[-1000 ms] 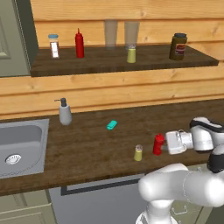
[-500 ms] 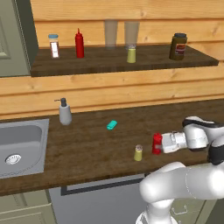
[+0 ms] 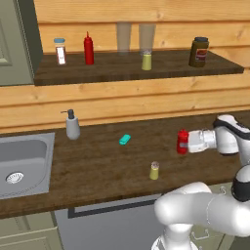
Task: Put the shaker and condiment bottle from the counter next to their counterparts in the cabinet.
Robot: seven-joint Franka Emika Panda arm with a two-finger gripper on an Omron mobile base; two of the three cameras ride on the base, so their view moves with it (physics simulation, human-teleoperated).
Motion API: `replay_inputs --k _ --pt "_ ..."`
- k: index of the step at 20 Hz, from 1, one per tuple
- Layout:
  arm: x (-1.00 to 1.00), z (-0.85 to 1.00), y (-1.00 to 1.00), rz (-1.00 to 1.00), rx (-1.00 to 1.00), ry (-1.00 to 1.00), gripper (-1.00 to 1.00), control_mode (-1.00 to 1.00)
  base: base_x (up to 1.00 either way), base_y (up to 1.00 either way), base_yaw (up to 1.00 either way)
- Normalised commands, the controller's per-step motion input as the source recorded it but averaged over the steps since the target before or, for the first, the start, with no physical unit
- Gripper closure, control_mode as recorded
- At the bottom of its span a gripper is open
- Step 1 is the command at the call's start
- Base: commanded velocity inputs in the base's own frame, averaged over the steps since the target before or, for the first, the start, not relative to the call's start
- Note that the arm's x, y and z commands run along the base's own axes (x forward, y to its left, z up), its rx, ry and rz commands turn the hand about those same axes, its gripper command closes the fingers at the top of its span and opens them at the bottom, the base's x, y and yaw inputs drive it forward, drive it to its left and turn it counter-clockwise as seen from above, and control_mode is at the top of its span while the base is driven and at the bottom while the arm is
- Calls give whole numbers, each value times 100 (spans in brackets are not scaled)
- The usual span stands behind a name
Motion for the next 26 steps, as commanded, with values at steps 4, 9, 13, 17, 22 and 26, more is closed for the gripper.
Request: replay_inputs --k 4,9,13,17,22,26 --pt "0 96 35 -10 -11 0 100 -100 0 0 0" --pt "0 92 29 -12 -11 0 100 -100 0 0 0" --pt "0 87 20 -9 -4 0 100 -100 0 0 0" --pt "0 95 15 -7 0 0 100 -100 0 0 0" --pt "-12 86 25 -4 1 0 100 -100 0 0 0" --pt "-28 73 38 0 15 0 100 -100 0 0 0"
